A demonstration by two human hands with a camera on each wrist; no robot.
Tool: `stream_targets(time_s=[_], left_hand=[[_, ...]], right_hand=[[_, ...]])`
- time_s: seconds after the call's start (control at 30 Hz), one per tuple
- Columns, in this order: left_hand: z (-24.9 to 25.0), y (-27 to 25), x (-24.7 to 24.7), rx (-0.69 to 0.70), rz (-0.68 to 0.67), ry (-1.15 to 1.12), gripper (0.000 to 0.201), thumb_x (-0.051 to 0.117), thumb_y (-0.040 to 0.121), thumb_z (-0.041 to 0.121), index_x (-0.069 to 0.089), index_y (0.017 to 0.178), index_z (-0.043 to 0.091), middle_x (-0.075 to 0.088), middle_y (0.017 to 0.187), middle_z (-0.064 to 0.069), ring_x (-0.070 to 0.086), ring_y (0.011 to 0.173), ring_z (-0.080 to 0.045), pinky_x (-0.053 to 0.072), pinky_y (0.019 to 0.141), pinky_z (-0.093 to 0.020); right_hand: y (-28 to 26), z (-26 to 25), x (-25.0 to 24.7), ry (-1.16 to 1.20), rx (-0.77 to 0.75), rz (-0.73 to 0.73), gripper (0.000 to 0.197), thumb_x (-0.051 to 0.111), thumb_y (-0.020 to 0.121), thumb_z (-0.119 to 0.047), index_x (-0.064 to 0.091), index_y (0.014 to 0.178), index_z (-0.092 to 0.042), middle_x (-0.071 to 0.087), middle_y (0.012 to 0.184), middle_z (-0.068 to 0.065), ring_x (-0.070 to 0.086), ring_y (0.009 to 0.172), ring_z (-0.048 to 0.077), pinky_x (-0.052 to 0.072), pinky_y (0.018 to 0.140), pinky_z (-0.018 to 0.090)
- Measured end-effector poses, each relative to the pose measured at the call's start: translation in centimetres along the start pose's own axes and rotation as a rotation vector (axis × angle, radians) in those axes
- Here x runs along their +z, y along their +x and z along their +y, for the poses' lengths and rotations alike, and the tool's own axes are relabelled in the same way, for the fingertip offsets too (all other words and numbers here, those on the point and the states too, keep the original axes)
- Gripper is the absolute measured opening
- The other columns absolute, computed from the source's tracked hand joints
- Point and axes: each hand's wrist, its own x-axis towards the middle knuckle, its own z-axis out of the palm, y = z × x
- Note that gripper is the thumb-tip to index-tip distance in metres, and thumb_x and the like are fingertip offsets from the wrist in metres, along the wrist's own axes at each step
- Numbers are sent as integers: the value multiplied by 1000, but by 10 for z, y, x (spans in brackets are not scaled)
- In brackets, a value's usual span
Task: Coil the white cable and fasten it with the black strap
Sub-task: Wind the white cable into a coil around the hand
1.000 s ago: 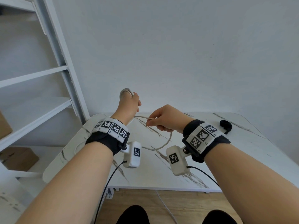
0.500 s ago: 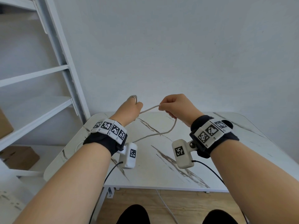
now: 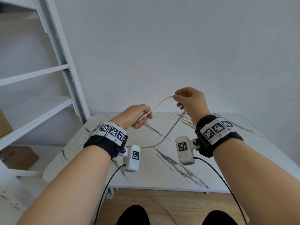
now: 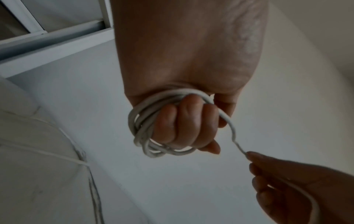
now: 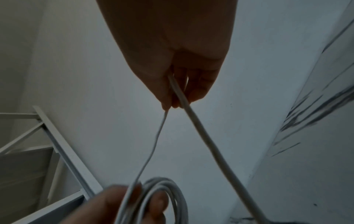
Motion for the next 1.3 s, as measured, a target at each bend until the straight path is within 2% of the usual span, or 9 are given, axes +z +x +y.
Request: stream_targets(time_s=[0.1, 0.17, 0.27, 0.4, 0.63, 0.8, 1.07, 1.17, 1.3], left_hand=[[4, -4, 1, 32, -67, -30, 38, 45, 98, 39, 56, 75, 11, 35, 44, -1, 26, 35, -13, 21, 38, -18], [7, -7, 2, 70, -109, -68, 34, 47, 98, 35, 56, 75, 11, 33, 44, -1, 24, 35, -13, 17, 39, -20], [12, -9, 3, 107, -166, -194, 37, 39, 100, 28, 53, 72, 9, 31, 42, 0, 23, 32, -12, 13, 41, -24], [18, -11, 4, 138, -205, -282, 40, 37, 101, 33, 52, 72, 11, 29, 40, 2, 22, 32, -11, 11, 43, -27], [26, -14, 9, 192, -244, -510, 32, 40, 101, 33, 51, 78, 12, 30, 40, 6, 26, 32, -8, 19, 38, -22], [27, -14, 7, 242, -201, -804, 34, 37, 102, 30, 51, 77, 11, 31, 42, 5, 28, 32, -8, 23, 38, -21], [27, -11, 4, 240, -121, -1063, 32, 37, 102, 29, 50, 76, 13, 32, 43, 6, 29, 33, -9, 24, 37, -20], [27, -9, 3, 231, -92, -1143, 34, 37, 101, 27, 51, 74, 12, 32, 44, 5, 29, 34, -9, 24, 38, -20], [27, -6, 1, 233, -54, -1231, 33, 36, 102, 26, 52, 77, 11, 36, 46, 5, 32, 35, -9, 28, 38, -21]], right_hand=[[1, 4, 4, -34, 15, 35, 11, 67, 86, -10, 67, 95, -4, 66, 73, 4, 58, 55, 14, 50, 54, 24], [2, 7, 6, -58, 28, 43, 13, 67, 87, -15, 67, 95, -4, 66, 72, 6, 58, 53, 14, 50, 54, 25], [2, 11, 8, -83, 46, 38, 16, 67, 88, -20, 67, 93, -5, 66, 69, 7, 57, 52, 15, 50, 53, 28], [0, 13, 11, -102, 72, 7, 17, 65, 91, -22, 67, 95, -5, 63, 67, 7, 56, 48, 16, 51, 49, 27], [-6, 14, 20, -189, 180, -142, 22, 61, 93, -29, 72, 99, -10, 50, 61, 4, 45, 40, 15, 36, 40, 22], [-13, 5, 23, -118, 313, -283, 30, 57, 96, -34, 73, 97, -8, 40, 58, 2, 33, 41, 13, 27, 38, 18], [-16, -4, 32, -91, 492, -349, 16, 49, 100, -22, 50, 90, -9, 48, 63, 6, 41, 40, 16, 34, 41, 18], [-18, -2, 30, -163, 471, -374, 21, 48, 100, -26, 54, 88, -9, 49, 63, 5, 42, 43, 16, 35, 44, 20], [-21, -3, 33, -251, 410, -377, 24, 43, 97, -13, 66, 96, -8, 54, 64, 6, 46, 46, 18, 37, 47, 24]])
